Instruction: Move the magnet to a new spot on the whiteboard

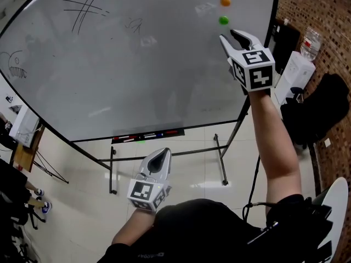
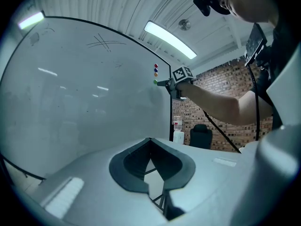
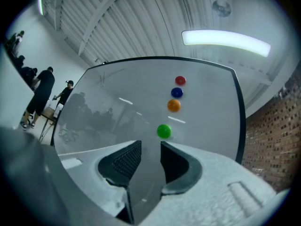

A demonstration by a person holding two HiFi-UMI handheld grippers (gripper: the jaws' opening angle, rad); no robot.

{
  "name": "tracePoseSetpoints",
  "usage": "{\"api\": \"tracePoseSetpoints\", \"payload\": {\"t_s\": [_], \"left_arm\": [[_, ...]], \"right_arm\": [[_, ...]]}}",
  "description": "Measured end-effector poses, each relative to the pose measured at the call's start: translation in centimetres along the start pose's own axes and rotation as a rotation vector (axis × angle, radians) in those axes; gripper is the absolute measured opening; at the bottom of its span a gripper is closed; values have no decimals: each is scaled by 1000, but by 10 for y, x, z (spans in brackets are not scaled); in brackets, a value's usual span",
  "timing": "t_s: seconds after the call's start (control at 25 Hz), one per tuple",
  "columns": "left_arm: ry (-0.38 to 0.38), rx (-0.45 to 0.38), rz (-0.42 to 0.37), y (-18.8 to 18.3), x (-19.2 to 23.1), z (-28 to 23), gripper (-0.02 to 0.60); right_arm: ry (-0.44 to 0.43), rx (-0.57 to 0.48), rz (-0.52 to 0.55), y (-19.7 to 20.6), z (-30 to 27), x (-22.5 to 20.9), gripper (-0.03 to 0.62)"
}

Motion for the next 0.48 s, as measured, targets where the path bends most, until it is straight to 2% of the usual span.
{"api": "tracePoseSetpoints", "payload": {"t_s": [0.04,0.12,0.28,0.48], "left_arm": [[-3,3,1,1,1,-1,15],[-11,9,4,4,2,-3,15],[-31,34,10,17,3,-4,15],[-75,58,15,20,7,-1,15]], "right_arm": [[-28,-8,-18,6,6,7,98],[-88,-17,-48,22,21,25,3],[-225,-27,-93,67,60,77,3],[-446,-11,-353,128,105,146,3]]}}
Point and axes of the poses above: the fingertips, and each gripper's own axes: z backward along the fingers, x to its left, y out of its underside, the point moved 8 cm from there along z, backward along the fingers, and after that the axes turned 3 degrees about -y, right-handed, at the moved point
